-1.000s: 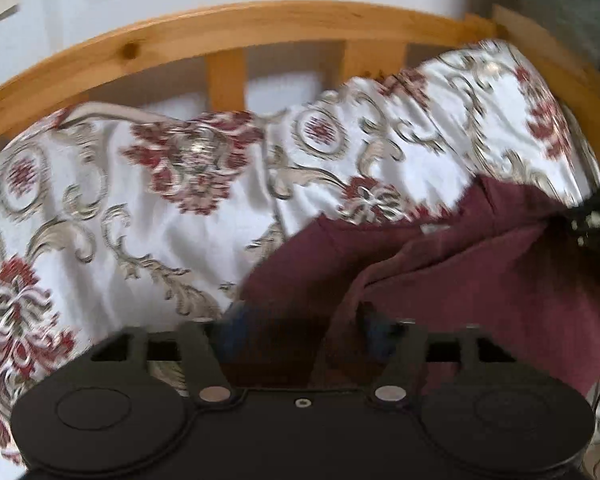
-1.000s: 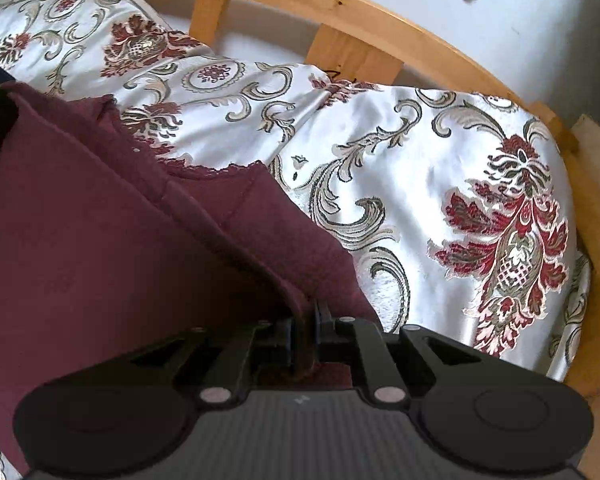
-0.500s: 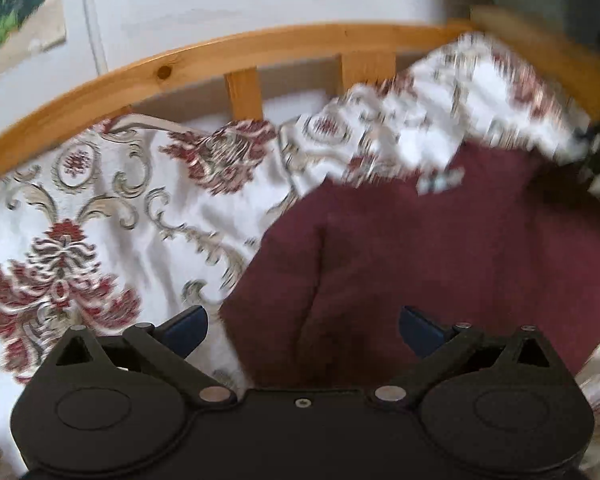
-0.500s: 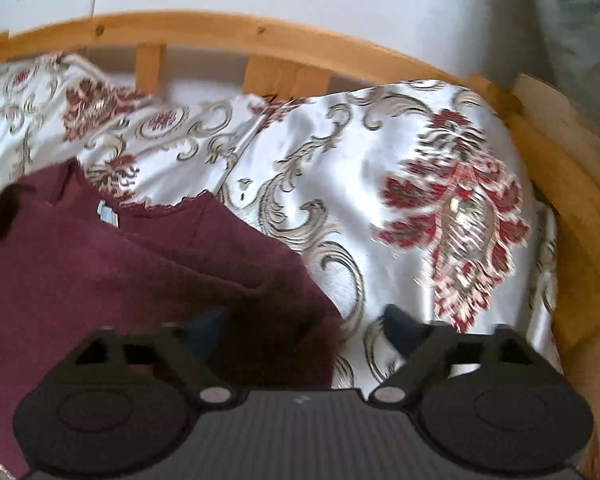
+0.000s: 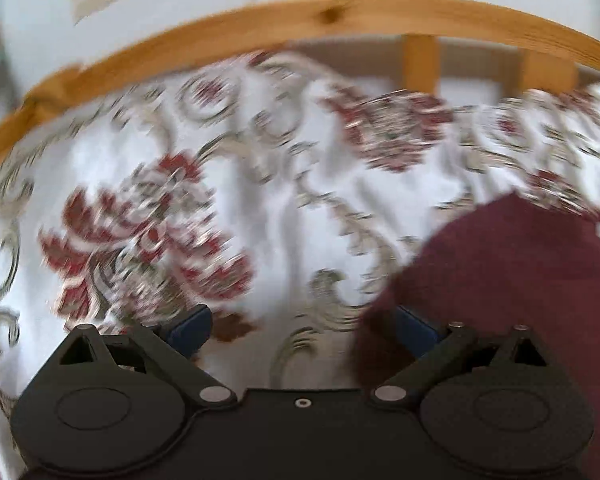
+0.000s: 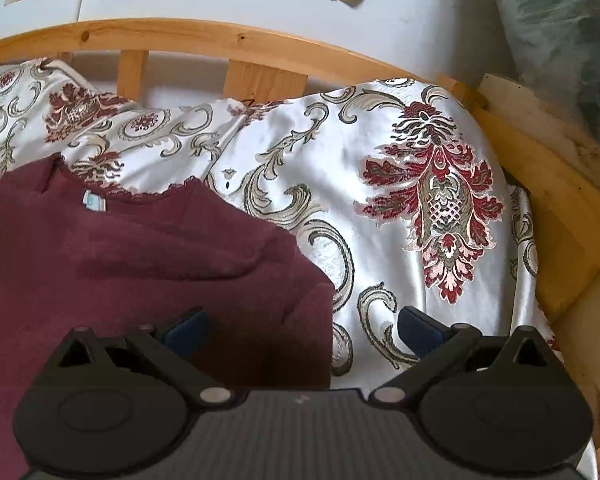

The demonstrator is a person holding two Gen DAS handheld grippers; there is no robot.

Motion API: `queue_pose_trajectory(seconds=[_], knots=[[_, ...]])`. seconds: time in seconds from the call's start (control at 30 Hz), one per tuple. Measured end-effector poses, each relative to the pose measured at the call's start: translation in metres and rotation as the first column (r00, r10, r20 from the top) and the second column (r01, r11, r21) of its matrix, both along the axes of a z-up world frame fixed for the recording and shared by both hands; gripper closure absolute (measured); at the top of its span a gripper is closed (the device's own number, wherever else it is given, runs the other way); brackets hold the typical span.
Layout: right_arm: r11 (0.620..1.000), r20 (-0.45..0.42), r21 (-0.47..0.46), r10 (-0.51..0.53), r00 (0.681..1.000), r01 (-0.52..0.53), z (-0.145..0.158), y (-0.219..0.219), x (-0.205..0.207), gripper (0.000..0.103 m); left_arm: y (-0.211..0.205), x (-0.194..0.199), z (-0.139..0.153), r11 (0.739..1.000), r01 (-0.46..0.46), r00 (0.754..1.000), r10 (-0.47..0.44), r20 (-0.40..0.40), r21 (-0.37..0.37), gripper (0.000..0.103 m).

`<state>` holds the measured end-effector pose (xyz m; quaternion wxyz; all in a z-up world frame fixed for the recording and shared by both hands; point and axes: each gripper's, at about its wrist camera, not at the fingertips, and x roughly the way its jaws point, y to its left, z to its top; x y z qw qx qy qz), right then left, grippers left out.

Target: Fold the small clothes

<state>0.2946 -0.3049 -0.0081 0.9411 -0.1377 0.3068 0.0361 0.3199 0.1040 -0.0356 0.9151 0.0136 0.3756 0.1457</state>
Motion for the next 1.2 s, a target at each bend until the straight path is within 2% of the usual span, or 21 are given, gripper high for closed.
queue_pose_trajectory(seconds=[0.1, 0.2, 0.4, 0.57, 0.73, 0.83, 0.97, 1.1, 1.2], knots=[[1.000, 0.024, -0.012, -0.002, 1.000, 0.003, 0.003, -0.001, -0.005, 0.000, 0.019, -0.006, 0.002, 0.996, -0.044, 0.999, 0.044, -0.004, -0.077, 0.006], [1.000, 0.052, -0.005, -0.011, 0.999, 0.011, 0.006, -0.002, -0.017, 0.000, 0.026, -0.024, 0.008, 0.991, -0.038, 0.999, 0.040, 0.007, -0.129, 0.004], [0.997, 0.097, 0.029, -0.070, 0.993, 0.067, 0.011, 0.005, -0.049, 0.000, 0.013, -0.073, 0.026, 0.983, 0.045, 0.999, -0.041, 0.026, -0.181, 0.001], [0.994, 0.109, 0.106, -0.025, 0.994, 0.013, 0.011, 0.035, -0.082, 0.000, -0.008, -0.117, 0.034, 0.971, 0.123, 0.992, -0.127, -0.004, -0.206, 0.001], [0.992, 0.128, 0.112, 0.040, 0.991, -0.055, -0.002, 0.072, -0.101, 0.000, -0.018, -0.145, 0.015, 0.953, 0.166, 0.986, -0.169, 0.009, -0.255, 0.001], [0.984, 0.077, 0.122, 0.123, 0.989, -0.132, -0.011, 0.085, -0.096, 0.000, -0.020, -0.150, 0.000, 0.953, 0.163, 0.986, -0.167, 0.008, -0.253, 0.001], [0.963, 0.011, 0.175, 0.208, 0.978, -0.206, -0.013, 0.088, -0.066, 0.000, -0.023, -0.152, -0.017, 0.955, 0.193, 0.981, -0.192, 0.025, -0.227, 0.001], [0.954, -0.041, 0.222, 0.214, 0.976, -0.200, -0.019, 0.085, -0.030, 0.000, -0.025, -0.146, -0.025, 0.954, 0.199, 0.979, -0.201, 0.011, -0.225, 0.001], [0.966, -0.052, 0.204, 0.173, 0.983, -0.160, -0.022, 0.083, 0.001, 0.000, -0.024, -0.144, -0.027, 0.946, 0.211, 0.977, -0.211, 0.026, -0.248, 0.001]])
